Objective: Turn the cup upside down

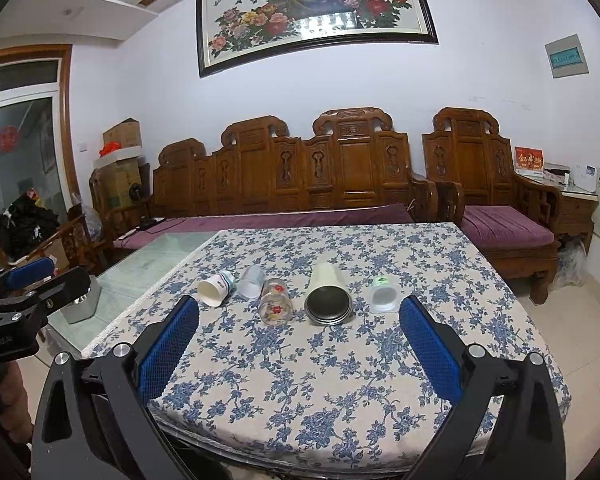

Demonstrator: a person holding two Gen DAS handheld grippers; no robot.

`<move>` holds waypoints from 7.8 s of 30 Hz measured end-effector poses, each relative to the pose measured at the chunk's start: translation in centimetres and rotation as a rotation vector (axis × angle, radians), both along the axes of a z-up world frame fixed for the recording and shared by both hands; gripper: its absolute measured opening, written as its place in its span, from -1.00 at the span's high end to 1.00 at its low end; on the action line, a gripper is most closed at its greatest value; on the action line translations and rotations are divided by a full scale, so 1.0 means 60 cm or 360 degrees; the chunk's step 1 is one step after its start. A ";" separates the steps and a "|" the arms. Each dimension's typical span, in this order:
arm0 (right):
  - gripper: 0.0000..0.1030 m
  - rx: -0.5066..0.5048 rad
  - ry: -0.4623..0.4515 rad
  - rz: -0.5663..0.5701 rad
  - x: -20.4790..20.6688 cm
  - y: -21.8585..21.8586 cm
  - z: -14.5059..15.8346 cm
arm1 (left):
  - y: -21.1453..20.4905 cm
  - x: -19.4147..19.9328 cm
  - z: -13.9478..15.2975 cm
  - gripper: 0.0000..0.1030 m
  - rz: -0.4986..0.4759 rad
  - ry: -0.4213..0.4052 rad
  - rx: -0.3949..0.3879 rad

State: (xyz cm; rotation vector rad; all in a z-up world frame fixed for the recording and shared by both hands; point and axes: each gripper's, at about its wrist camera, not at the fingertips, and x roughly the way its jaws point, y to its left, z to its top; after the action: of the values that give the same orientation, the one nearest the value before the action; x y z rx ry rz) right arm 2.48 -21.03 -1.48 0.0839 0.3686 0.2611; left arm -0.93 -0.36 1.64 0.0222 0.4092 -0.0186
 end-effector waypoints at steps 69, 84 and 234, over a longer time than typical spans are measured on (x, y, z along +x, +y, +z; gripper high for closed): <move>-0.75 -0.0459 0.1301 0.0270 0.742 0.121 -0.290 | 0.088 0.407 -0.243 -0.84 -0.0173 0.0728 -0.0061; -0.50 -0.0389 0.1428 0.0278 0.721 0.097 -0.293 | 0.098 0.375 -0.237 -0.84 -0.0163 0.0740 -0.0087; -0.95 -0.0273 0.0610 0.0148 0.265 -0.076 -0.185 | -0.115 0.428 -0.209 -0.33 -0.0380 0.0934 0.0066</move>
State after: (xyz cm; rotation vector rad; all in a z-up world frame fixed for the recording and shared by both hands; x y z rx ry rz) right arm 18.39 -25.57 -12.55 -0.0533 0.7757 0.3047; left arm 24.76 -7.24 -10.90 0.1078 0.9923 -0.2568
